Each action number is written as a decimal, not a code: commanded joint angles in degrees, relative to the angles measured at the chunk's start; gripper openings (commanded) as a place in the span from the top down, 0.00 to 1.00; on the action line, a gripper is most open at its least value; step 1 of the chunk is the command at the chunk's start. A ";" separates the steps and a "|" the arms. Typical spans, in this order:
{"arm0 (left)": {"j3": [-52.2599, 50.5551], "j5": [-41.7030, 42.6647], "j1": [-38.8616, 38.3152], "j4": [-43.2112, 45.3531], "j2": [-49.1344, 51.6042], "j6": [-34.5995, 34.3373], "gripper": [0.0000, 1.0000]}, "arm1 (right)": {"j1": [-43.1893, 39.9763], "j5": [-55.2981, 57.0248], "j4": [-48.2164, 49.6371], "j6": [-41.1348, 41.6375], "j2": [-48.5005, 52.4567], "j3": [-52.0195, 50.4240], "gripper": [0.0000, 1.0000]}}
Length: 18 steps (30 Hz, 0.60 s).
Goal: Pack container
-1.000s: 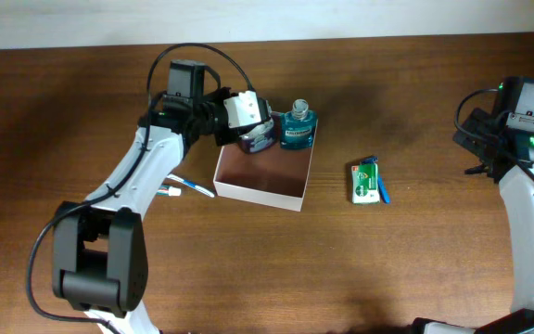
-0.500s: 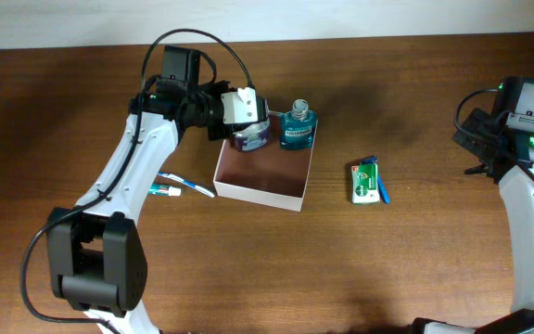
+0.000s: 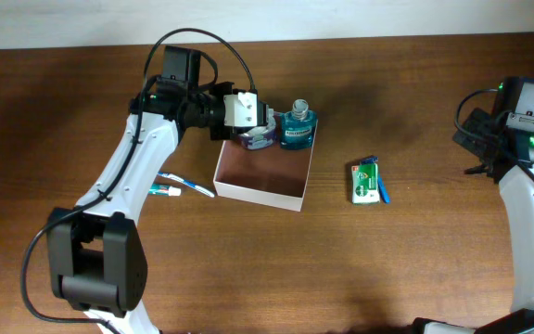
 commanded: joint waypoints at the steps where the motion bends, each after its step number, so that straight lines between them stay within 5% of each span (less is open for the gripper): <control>1: 1.90 4.92 0.04 1.01 0.17 2.58 0.62 | -0.22 -0.09 0.00 0.48 -1.49 0.55 0.01; 13: 1.92 4.52 0.11 2.97 3.26 2.32 0.62 | -0.22 -0.09 0.00 0.48 -1.49 0.55 0.01; 18: 3.82 1.05 0.13 2.93 3.23 -3.28 0.57 | -0.22 -0.09 0.00 0.48 -1.49 0.55 0.01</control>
